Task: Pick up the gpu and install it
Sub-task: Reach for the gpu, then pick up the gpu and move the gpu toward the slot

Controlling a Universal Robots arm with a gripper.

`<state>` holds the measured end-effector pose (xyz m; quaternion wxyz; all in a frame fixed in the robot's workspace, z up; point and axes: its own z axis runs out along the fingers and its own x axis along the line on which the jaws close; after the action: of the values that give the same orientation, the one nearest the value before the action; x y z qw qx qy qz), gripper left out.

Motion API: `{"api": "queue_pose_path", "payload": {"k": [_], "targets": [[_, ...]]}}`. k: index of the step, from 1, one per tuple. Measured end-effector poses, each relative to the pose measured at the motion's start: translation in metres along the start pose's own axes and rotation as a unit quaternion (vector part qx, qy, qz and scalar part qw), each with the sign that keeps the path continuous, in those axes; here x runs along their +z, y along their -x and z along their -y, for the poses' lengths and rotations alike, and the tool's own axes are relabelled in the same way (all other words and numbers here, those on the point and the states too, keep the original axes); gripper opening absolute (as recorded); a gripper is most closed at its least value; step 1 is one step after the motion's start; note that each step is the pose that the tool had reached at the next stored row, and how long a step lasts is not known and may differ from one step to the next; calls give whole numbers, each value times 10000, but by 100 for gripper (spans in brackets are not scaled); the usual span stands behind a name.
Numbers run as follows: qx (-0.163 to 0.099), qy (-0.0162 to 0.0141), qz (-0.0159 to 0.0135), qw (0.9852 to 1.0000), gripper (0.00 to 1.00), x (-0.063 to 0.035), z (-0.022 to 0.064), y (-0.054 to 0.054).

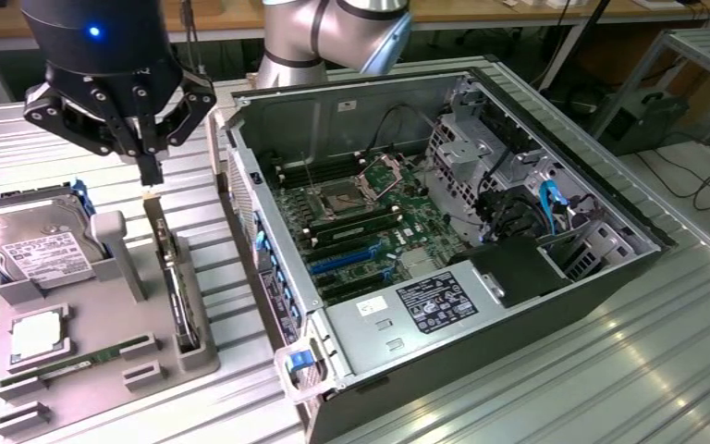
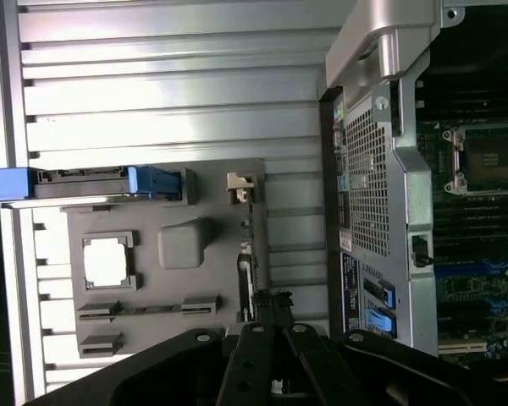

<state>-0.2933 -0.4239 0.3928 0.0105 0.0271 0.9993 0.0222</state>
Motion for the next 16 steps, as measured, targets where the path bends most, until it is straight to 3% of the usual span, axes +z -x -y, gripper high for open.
{"api": "queue_pose_path", "payload": {"k": [8, 16], "targets": [[-16, 0, -4, 10000, 11, -1, 8, -142], [-16, 0, -4, 10000, 11, -1, 9, -148]]}}
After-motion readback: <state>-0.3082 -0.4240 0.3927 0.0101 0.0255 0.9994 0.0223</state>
